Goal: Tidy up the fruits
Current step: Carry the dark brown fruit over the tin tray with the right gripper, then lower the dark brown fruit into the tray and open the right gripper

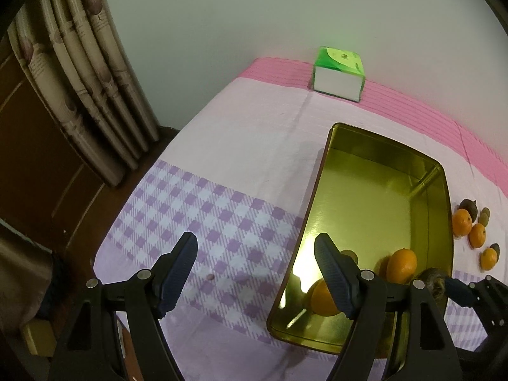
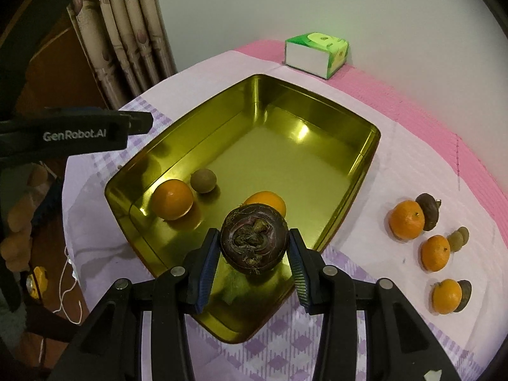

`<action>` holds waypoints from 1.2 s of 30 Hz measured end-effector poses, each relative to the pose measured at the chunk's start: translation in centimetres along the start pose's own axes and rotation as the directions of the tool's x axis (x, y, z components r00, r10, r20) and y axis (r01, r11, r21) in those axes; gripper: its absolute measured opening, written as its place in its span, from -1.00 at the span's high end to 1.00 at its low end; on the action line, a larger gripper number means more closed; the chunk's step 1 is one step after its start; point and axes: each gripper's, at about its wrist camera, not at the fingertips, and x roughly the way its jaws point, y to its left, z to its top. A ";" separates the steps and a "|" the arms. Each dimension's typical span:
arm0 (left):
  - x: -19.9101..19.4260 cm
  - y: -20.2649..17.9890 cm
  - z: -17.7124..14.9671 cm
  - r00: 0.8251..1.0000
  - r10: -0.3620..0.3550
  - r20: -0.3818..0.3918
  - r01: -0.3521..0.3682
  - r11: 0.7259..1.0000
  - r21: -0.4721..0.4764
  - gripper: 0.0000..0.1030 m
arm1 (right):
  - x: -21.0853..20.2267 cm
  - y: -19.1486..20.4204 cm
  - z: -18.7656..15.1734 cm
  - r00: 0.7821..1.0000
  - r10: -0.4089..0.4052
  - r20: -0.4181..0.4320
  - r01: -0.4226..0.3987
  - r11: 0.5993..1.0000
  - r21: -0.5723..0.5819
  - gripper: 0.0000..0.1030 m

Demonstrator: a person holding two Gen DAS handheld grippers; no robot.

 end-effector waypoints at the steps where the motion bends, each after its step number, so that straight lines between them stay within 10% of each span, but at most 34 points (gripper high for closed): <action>1: 0.0 0.0 0.0 1.000 0.000 -0.001 0.000 1.000 -0.003 -0.48 | 0.1 0.1 0.0 1.000 0.000 -0.002 0.000 1.000 -0.002 0.22; 36: 0.3 -0.6 -0.3 1.000 -0.012 -0.003 0.012 1.000 0.024 -0.48 | 1.4 1.1 -0.7 1.000 0.005 -0.023 -0.006 0.999 -0.045 0.13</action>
